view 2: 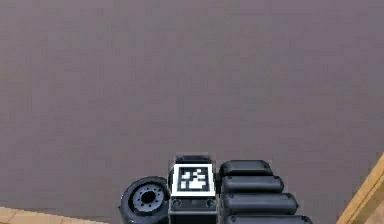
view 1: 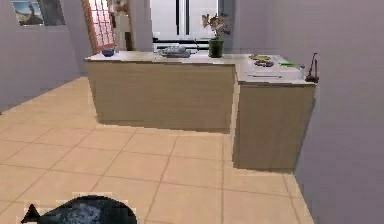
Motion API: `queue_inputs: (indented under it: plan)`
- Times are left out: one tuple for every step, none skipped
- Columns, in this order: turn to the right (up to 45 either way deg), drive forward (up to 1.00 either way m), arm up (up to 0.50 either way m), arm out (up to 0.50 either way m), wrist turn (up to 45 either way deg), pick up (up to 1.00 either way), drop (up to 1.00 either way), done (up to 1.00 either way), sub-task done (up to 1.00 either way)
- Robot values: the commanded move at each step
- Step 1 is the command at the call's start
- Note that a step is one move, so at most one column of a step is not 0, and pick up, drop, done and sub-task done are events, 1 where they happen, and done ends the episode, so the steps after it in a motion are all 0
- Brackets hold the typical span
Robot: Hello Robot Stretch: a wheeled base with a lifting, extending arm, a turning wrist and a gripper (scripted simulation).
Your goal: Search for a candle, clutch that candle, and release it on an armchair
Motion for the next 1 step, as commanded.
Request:
queue_inputs:
  plan:
    - [0.0, 1.00, 0.00, 0.00, 0.0, 0.00, 0.00, 0.00, 0.00]
